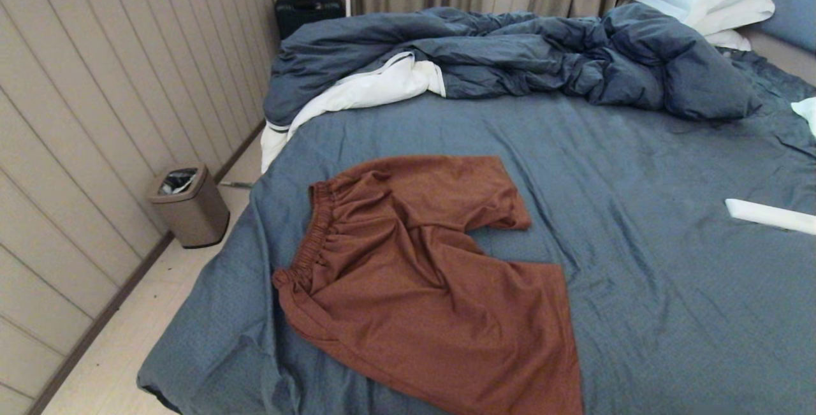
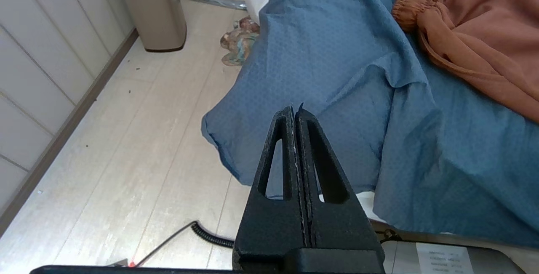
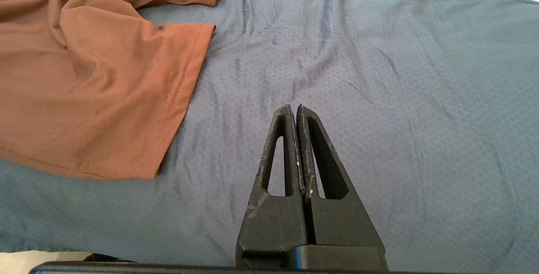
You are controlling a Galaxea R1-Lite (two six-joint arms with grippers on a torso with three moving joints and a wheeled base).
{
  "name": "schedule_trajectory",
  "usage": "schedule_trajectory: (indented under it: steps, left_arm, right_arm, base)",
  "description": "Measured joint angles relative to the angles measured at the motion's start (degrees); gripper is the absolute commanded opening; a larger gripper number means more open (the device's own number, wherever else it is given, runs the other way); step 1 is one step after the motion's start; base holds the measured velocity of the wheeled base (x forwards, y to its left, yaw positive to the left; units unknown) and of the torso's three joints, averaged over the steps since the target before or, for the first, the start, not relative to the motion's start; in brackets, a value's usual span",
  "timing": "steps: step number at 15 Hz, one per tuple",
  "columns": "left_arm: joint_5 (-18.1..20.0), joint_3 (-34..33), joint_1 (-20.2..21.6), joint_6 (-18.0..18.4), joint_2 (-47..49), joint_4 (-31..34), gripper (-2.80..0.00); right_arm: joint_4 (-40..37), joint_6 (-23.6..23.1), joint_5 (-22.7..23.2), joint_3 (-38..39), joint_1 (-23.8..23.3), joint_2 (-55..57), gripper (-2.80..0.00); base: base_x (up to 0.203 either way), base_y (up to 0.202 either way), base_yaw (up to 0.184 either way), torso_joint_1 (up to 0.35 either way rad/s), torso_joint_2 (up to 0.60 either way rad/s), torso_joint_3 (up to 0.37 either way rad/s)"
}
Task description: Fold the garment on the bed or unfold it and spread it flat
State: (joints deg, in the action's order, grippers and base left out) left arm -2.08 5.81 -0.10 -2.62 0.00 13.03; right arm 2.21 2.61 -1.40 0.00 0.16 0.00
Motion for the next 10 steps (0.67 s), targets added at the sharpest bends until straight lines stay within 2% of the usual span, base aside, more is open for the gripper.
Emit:
schedule_trajectory:
  steps: [10]
  left_arm:
    - [0.0,0.0,0.0,0.0,0.0,0.0,-2.8]
  right_arm:
    - [0.0,0.3,0.0,0.0,0.0,0.0,-2.8]
  base:
    - [0.0,0.0,0.0,0.0,0.0,0.0]
